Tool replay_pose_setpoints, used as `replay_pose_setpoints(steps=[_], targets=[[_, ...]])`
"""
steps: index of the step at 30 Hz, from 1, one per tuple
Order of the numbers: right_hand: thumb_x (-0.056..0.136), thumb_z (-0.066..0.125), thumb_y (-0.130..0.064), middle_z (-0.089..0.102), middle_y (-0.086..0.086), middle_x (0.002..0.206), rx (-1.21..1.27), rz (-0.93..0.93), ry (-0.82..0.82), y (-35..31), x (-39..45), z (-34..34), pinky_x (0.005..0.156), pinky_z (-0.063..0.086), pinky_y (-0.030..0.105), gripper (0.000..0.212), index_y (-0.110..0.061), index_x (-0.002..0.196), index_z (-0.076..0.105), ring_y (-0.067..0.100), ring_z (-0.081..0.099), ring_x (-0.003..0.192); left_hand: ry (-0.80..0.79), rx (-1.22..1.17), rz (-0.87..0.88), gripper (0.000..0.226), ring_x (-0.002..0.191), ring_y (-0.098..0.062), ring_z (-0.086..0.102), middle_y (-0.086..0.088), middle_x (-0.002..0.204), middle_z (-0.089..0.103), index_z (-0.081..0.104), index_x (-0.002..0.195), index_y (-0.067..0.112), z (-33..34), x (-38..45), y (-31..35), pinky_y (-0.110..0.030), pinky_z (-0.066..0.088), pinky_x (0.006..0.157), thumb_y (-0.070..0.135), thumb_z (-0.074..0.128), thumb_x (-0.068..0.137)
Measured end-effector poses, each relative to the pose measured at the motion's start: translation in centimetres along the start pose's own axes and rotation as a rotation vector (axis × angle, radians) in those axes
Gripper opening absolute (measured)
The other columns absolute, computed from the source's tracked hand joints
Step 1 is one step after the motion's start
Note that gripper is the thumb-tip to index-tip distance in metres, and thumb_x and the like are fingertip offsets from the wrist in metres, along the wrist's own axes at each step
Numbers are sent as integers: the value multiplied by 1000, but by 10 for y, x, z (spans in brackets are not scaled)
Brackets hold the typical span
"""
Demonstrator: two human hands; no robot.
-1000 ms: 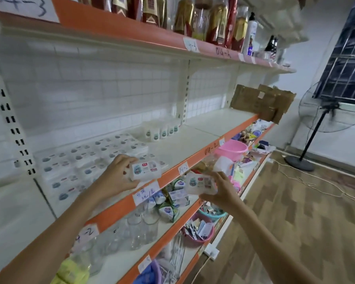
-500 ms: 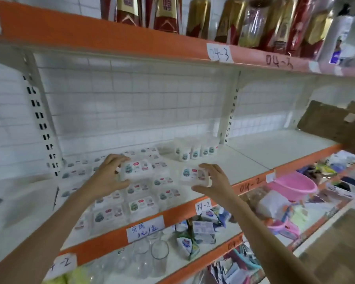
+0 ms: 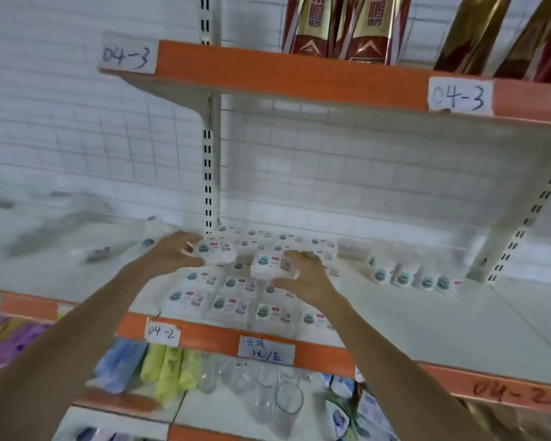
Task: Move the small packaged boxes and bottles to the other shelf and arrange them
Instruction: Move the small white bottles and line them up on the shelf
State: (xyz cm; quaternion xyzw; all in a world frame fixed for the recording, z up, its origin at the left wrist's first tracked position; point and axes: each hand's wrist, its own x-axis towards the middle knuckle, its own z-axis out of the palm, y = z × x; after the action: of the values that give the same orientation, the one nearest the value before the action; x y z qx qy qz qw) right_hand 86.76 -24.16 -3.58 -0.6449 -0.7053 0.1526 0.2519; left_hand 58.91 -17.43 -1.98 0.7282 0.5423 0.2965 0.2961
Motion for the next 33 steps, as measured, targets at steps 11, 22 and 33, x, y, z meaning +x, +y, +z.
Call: replay_pose_setpoints(steps=[11,22,33], targets=[[85,50,-58,39,0,146,-397,9,-8,-24,53,47,111,20,40,70,-25,144,30,25,25,138,-105,-173,-117,61,112,-15,46,0,120,48,47,131,11,-7,34,-33,-24,43,83,-1,70,76],[91,22,-63,13,1,156,-487,0,-17,-15,51,67,114,8,41,67,-23,145,22,23,12,142,-174,-315,-130,79,111,-12,51,-5,136,48,34,140,10,16,49,-63,-19,43,90,17,77,73],[61,-25,-64,11,2,157,-573,-1,-14,-15,50,74,114,9,40,98,-34,146,14,23,12,143,-66,-195,-64,66,98,-10,49,-7,130,52,37,136,11,33,53,-67,-10,41,65,16,70,80]])
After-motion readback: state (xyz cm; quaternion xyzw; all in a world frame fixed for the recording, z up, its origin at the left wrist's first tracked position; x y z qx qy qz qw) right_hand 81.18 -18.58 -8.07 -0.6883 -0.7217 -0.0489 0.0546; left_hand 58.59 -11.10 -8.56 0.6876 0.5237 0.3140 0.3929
